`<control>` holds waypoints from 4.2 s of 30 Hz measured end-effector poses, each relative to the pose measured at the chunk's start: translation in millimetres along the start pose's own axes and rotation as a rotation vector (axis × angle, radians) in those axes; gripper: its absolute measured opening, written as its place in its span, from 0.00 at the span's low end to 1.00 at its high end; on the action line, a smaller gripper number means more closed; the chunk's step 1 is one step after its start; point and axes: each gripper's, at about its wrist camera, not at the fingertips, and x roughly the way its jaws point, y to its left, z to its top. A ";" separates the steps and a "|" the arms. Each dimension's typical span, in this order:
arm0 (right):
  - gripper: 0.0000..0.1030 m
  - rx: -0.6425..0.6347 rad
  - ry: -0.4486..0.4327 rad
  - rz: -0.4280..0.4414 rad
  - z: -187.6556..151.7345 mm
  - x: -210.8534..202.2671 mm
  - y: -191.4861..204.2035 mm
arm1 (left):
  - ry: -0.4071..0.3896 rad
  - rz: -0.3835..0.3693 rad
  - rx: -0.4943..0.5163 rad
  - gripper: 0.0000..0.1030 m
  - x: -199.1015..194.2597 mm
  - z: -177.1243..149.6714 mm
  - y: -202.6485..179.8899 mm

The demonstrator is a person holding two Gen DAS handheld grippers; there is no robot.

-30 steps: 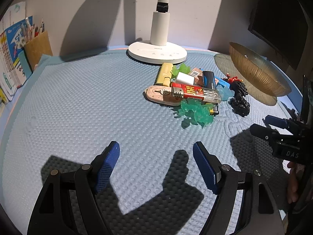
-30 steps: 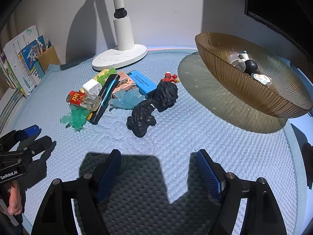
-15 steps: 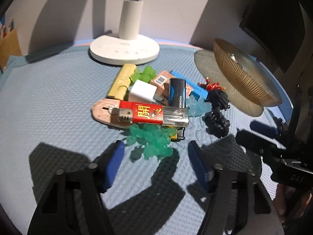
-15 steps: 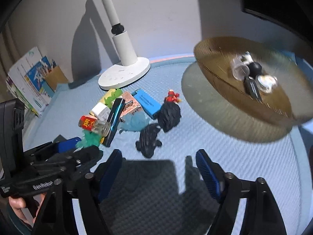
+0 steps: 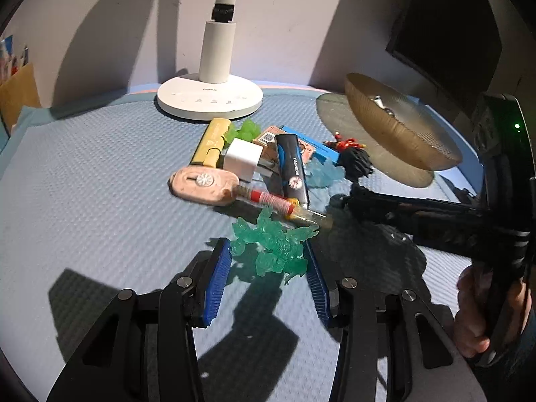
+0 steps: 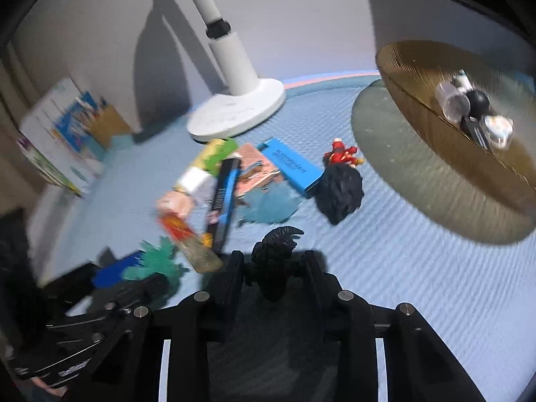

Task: Organize rigid objects
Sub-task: 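Grasp the green crystal cluster with the left tool while the right tool grasps the black dragon figurine, then carry the crystal and dragon figurine into the amber bowl and release both, then move both open tools back toward the remaining items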

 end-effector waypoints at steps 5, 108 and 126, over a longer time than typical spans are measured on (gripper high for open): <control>0.33 -0.060 -0.004 0.016 -25.9 -24.7 6.8 | -0.028 -0.040 -0.001 0.40 -18.4 -17.1 -3.3; 0.84 -0.107 -0.076 -0.226 -7.8 -43.4 -7.3 | -0.067 0.216 -0.301 0.86 -19.9 -10.8 73.6; 0.93 -0.173 0.010 -0.276 -28.0 1.8 -5.8 | -0.058 0.201 -0.255 0.86 -11.7 -25.1 74.3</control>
